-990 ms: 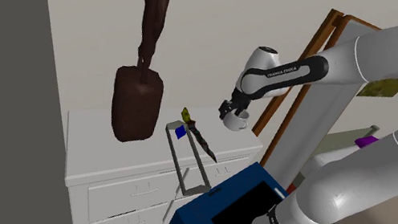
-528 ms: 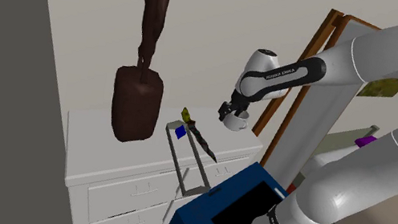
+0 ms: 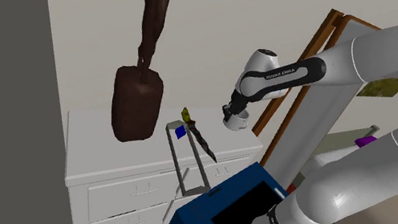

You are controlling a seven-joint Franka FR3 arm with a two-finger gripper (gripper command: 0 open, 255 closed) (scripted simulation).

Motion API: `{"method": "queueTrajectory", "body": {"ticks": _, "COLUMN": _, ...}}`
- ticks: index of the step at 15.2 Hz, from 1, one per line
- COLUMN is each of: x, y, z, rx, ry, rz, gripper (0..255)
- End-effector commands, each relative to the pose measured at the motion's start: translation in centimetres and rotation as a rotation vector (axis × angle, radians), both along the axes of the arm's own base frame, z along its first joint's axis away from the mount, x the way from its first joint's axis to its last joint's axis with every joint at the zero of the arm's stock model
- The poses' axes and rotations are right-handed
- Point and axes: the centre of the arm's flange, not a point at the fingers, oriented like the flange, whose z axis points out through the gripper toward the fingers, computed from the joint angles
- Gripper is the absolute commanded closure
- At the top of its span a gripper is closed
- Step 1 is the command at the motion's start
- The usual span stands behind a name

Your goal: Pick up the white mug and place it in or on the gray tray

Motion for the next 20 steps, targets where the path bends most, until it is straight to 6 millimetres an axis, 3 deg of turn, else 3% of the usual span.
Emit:
{"method": "queueTrajectory", "body": {"ticks": 1, "x": 0.0, "y": 0.0, "z": 0.0, "rx": 0.0, "ry": 0.0, "rz": 0.0, "gripper": 255}}
{"method": "queueTrajectory", "body": {"ticks": 3, "x": 0.0, "y": 0.0, "z": 0.0, "rx": 0.0, "ry": 0.0, "rz": 0.0, "gripper": 255}}
{"method": "queueTrajectory", "body": {"ticks": 20, "x": 0.0, "y": 0.0, "z": 9.0, "rx": 0.0, "ry": 0.0, "rz": 0.0, "gripper": 255}}
